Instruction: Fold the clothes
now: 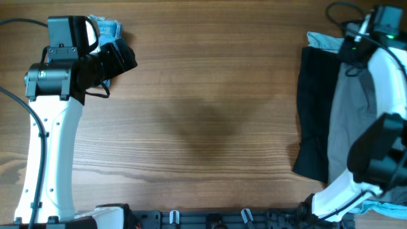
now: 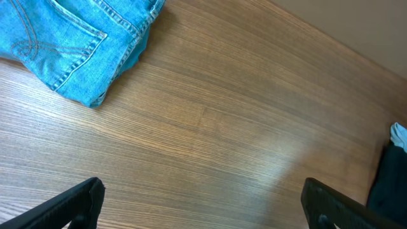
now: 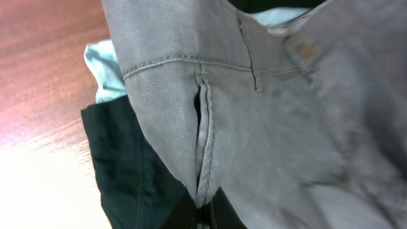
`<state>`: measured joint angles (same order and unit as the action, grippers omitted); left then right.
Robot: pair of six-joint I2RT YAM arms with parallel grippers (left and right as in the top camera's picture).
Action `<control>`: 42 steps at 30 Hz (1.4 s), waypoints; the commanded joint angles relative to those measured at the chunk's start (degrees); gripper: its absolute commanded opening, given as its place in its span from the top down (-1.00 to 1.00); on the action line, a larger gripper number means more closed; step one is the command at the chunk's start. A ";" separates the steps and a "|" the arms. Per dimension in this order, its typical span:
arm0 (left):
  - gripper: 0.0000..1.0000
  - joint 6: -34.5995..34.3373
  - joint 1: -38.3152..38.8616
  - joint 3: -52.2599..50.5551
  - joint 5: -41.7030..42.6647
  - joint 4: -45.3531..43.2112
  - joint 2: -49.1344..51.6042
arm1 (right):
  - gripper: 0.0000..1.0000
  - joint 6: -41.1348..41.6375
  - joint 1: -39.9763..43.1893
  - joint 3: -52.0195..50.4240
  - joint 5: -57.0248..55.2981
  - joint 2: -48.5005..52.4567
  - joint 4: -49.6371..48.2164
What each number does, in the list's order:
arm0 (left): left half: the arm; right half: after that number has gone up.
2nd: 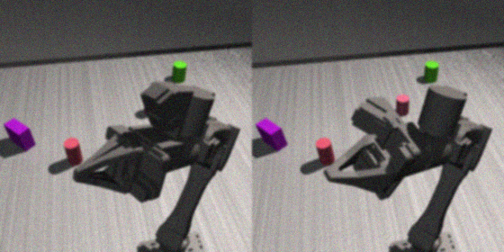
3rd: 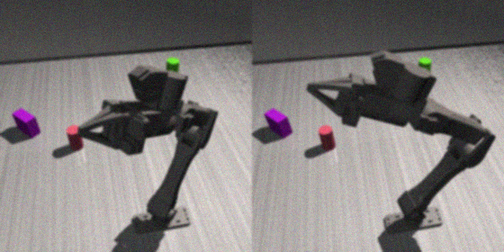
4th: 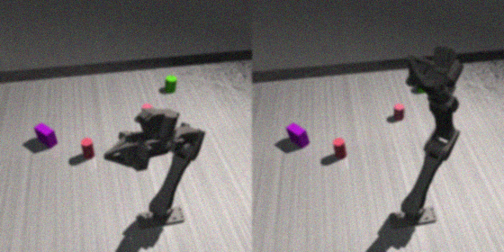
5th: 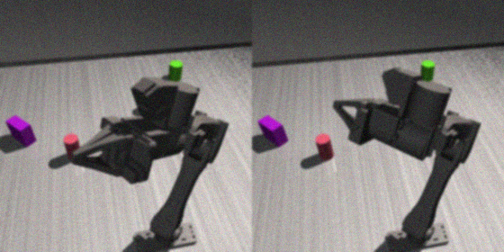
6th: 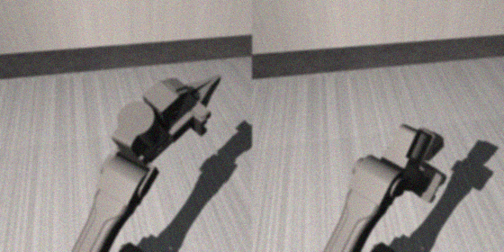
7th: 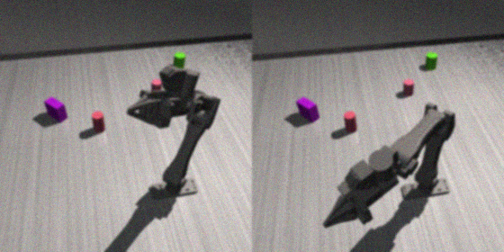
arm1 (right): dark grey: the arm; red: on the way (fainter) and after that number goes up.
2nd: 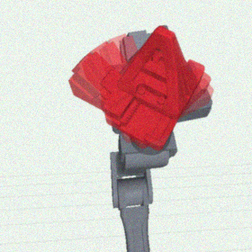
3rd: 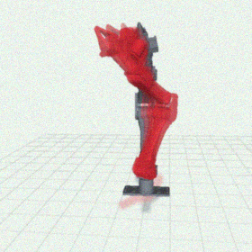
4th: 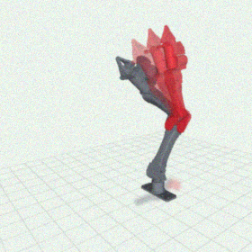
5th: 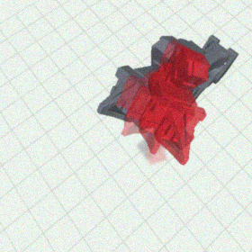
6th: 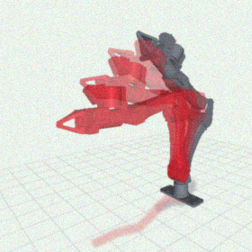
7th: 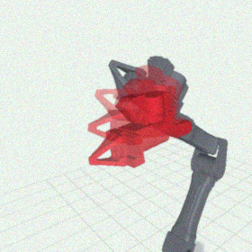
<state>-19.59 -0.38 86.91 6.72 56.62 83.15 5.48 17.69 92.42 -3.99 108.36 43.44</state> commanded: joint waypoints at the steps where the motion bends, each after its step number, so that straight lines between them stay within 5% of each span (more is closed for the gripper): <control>1: -1.00 1.33 -0.68 2.89 -2.40 1.20 -0.85 | 0.92 -4.11 -1.07 1.77 13.35 -7.15 0.33; 7: -1.00 1.36 -6.78 11.91 -5.14 5.64 -6.01 | 0.92 -1.73 -15.82 3.58 24.22 -20.76 0.09; 14: -1.00 2.84 -14.32 13.31 -5.55 6.19 -13.53 | 0.85 9.88 -54.34 3.58 24.11 -16.17 -2.51; 15: -1.00 2.86 -14.69 13.31 -5.60 6.08 -13.99 | 0.56 10.75 -58.25 3.58 23.91 -14.19 -3.26; 16: -1.00 2.86 -14.97 13.31 -5.60 5.99 -14.38 | -0.10 11.10 -62.38 3.58 22.77 -11.52 -3.69; 19: -1.00 2.86 -14.99 13.31 -6.19 5.88 -14.56 | -0.45 11.06 -67.45 3.58 18.49 -8.44 -2.73; 26: -1.00 3.69 -10.29 13.29 -2.25 6.08 -8.81 | -0.51 13.29 -53.79 3.58 6.47 -19.91 3.06; 35: -1.00 7.39 0.09 13.29 -1.11 8.37 12.70 | -0.50 19.08 -28.76 3.58 12.48 -27.87 13.88; 42: -0.94 7.21 4.07 13.29 0.31 -4.85 34.25 | -0.54 18.47 -25.49 3.58 11.69 -27.56 17.40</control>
<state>-13.54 2.28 100.03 5.61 56.77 111.18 23.57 -7.90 95.39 7.29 80.53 60.45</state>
